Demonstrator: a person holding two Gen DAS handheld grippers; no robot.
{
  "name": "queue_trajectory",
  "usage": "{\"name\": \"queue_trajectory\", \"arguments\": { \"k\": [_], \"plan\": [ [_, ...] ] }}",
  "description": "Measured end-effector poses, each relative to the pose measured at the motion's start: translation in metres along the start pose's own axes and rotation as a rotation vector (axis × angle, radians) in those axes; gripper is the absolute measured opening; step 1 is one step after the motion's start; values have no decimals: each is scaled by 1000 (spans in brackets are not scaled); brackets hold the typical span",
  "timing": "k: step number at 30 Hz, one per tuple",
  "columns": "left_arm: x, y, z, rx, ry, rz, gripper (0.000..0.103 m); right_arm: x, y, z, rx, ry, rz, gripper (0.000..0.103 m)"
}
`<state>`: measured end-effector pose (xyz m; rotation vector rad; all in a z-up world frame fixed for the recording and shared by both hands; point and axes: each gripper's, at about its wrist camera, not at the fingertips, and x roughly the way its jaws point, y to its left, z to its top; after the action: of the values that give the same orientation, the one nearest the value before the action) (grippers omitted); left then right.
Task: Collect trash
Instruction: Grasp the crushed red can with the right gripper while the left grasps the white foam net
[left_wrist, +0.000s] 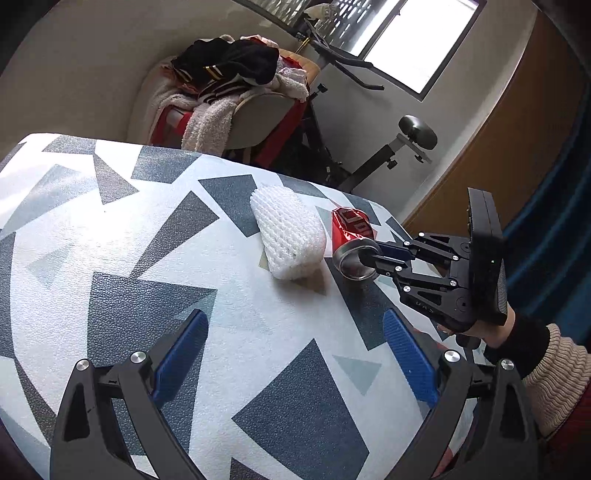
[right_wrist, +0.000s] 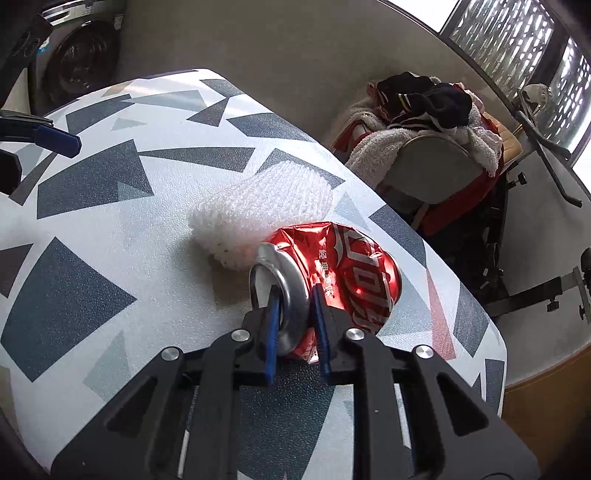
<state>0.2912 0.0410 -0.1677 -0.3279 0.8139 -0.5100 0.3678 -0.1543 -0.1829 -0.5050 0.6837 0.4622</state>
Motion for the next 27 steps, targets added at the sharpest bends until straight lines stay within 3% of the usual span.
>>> {"name": "queue_trajectory", "arguments": {
  "k": [2, 5, 8, 11, 14, 15, 19, 21, 27],
  "plan": [
    [19, 2, 10, -25, 13, -1, 92, -22, -8, -15, 124, -63, -43, 20],
    [56, 1, 27, -62, 48, -3, 80, -42, -9, -38, 247, -96, -115, 20],
    [92, -4, 42, -90, 76, 30, 75, -59, -9, -57, 337, -116, -170, 20],
    [119, -7, 57, -119, 94, 95, 60, -83, -7, -71, 399, -159, -195, 20],
    [139, -6, 65, -146, 117, 137, 55, -101, -5, -84, 449, -177, -190, 20],
    [142, -6, 65, -147, 120, 140, 46, -105, -3, -88, 457, -179, -187, 20],
    [126, -24, 58, -22, 105, 177, 15, -121, -1, -98, 477, -180, -178, 20],
    [110, -31, 50, 38, 115, 171, 9, -132, 5, -99, 474, -197, -178, 20],
    [37, -46, 10, 116, 119, 119, 9, -158, 33, -94, 458, -226, -145, 20]
  ]
}}
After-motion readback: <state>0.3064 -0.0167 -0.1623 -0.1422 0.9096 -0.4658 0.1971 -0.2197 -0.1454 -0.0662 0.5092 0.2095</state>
